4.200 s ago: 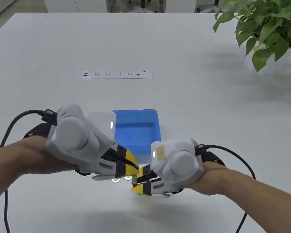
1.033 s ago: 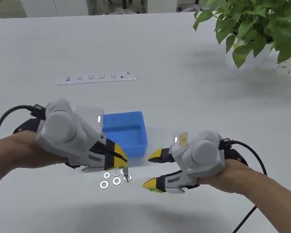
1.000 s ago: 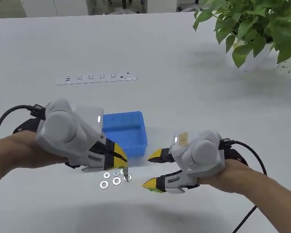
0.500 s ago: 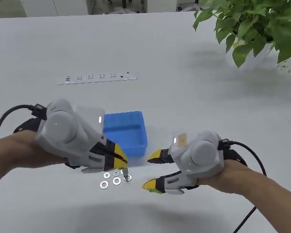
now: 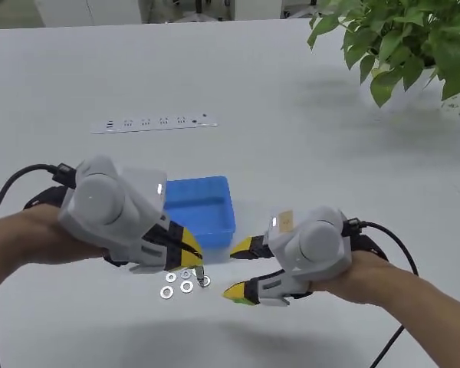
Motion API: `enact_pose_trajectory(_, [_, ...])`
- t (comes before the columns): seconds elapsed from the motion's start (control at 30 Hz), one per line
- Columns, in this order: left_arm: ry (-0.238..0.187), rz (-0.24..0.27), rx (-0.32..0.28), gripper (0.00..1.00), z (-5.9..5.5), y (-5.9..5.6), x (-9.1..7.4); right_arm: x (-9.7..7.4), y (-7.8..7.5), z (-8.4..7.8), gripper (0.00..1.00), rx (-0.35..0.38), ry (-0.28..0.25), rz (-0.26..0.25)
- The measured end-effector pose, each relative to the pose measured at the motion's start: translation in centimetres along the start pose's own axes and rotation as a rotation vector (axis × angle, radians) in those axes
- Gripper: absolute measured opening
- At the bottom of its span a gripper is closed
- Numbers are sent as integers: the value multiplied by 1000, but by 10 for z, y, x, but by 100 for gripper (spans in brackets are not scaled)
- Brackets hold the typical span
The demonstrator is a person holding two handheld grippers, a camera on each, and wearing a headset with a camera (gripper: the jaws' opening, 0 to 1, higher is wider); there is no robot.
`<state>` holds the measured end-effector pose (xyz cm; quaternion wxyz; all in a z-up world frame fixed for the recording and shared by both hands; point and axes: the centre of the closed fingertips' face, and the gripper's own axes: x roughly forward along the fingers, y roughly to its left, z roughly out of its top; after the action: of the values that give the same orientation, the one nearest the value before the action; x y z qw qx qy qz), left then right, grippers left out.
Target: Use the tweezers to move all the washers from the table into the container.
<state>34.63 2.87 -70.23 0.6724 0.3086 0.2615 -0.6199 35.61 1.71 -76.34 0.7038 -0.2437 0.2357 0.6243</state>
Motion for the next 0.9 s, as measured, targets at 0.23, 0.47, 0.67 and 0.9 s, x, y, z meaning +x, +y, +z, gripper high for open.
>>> enact_pose_trajectory(0.23, [6, -11, -7, 5, -2, 4, 1, 5, 1, 7, 33, -26, -8, 19])
enact_pose_trajectory(0.47, [10, -26, -6, 5, -3, 7, 2, 11, 1, 10, 31, -44, -8, 38])
enact_pose_trajectory(0.67, [10, -39, 3, 6, -2, 7, 4, 16, 0, 12, 29, -49, -8, 46])
enact_pose_trajectory(0.9, [14, -52, 12, 6, 0, 4, 4, 24, 1, 14, 25, -48, -1, 57])
